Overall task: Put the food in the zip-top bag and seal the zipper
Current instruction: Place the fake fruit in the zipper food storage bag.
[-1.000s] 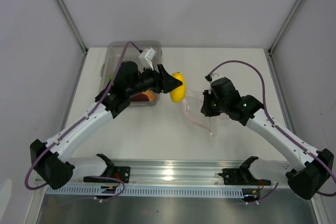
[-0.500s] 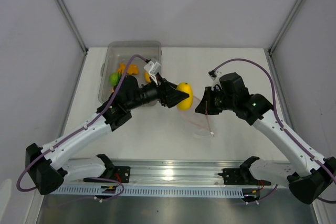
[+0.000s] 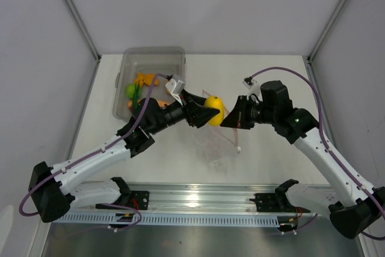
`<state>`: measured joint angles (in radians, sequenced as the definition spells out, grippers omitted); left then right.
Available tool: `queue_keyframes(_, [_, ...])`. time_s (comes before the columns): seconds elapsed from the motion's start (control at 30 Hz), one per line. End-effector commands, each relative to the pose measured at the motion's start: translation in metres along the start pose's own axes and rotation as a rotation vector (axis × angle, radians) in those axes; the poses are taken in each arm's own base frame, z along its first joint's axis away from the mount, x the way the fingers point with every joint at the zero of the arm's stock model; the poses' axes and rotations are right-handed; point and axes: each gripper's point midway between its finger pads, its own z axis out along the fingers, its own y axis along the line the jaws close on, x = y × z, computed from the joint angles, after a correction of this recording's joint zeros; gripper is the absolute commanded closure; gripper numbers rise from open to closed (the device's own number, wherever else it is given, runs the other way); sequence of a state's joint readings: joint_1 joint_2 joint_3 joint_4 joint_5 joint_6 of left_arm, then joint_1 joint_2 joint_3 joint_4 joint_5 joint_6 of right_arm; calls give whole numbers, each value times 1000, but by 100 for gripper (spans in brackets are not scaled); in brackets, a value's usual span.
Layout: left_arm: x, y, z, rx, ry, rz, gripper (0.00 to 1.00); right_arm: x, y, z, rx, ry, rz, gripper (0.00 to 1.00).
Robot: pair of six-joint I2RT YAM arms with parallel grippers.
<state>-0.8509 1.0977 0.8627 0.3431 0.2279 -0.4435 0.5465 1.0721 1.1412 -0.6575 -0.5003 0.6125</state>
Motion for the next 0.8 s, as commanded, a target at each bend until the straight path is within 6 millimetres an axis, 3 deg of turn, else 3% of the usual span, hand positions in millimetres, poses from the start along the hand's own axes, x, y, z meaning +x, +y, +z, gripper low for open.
queue_keyframes(0.0, [-19,-8,2,35,-92,78,99,-6,25,-8,-120,-22,5,100])
queue_keyframes(0.3, [-3,-3,4,30,-29,83,87,-6,23,-8,-120,-26,14,100])
queue_keyframes(0.4, [4,1,6,13,12,73,75,-7,22,-10,-116,-33,12,100])
queue_keyframes(0.5, [10,4,4,0,25,72,55,-8,23,-12,-114,-40,12,100])
queue_keyframes(0.77, [14,15,-1,-61,41,83,38,-9,22,-19,-108,-52,8,100])
